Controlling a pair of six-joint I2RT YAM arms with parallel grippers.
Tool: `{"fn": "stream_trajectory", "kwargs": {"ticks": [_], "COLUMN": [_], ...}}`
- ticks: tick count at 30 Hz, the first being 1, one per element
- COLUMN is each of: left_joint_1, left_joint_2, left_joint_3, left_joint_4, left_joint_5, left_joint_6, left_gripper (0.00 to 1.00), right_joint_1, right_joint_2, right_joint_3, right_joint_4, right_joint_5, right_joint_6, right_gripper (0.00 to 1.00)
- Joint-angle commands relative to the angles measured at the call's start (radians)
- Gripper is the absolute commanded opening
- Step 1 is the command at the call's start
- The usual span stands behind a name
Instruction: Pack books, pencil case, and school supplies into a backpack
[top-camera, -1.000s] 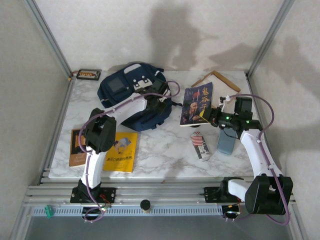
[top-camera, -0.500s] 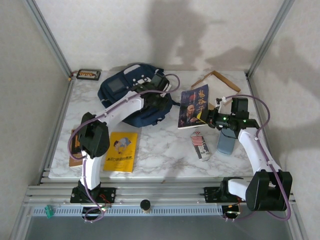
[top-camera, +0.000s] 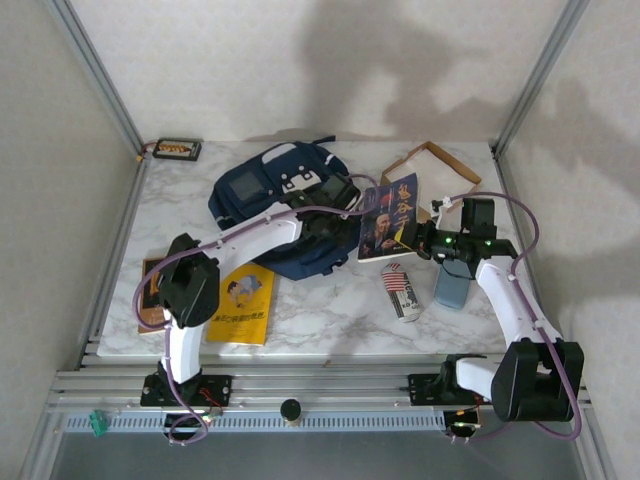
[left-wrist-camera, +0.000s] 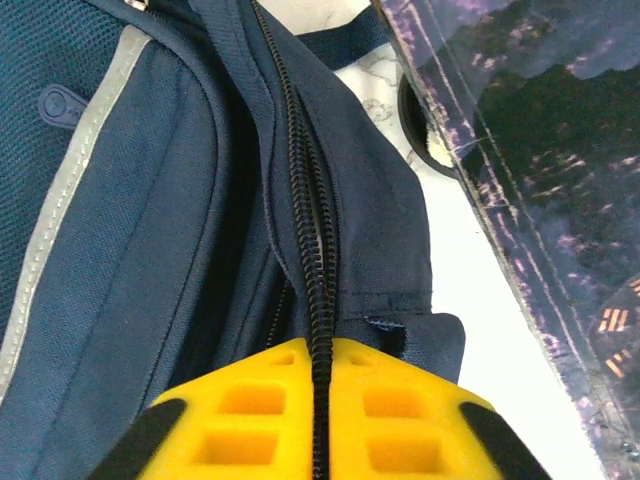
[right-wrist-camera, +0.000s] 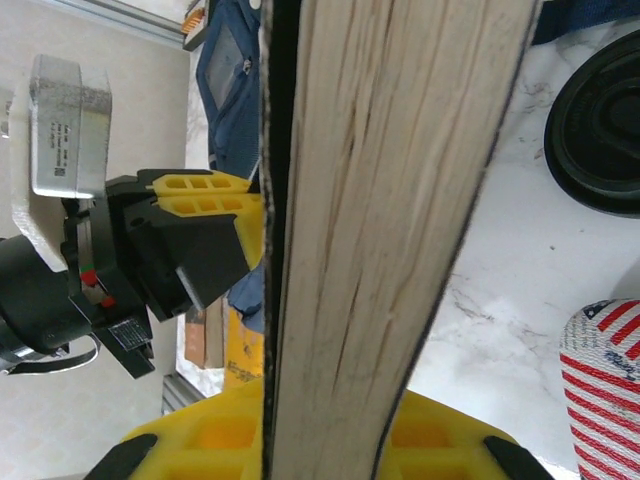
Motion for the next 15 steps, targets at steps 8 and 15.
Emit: {"fn": "stream_trajectory", "kwargs": {"ticks": [8, 15], "left_joint_1": [0.045, 0.026], "left_joint_2": [-0.064, -0.013], "left_joint_3": [-0.046, -0.120], "left_joint_4": [0.044, 0.089], "left_joint_5": [-0.052, -0.123], "left_joint_6": [0.015, 0.157], "left_gripper": [0.33, 0.44], "right_joint_1": [0.002, 0.002], "right_joint_2": [-0.025, -0.024], "right_joint_3": [0.021, 0.024], "right_joint_4": [-0.005, -0.013], "right_joint_5": [0.005, 0.007], "right_joint_6": [-0.057, -0.060], "right_gripper": [0.00, 0.00]}}
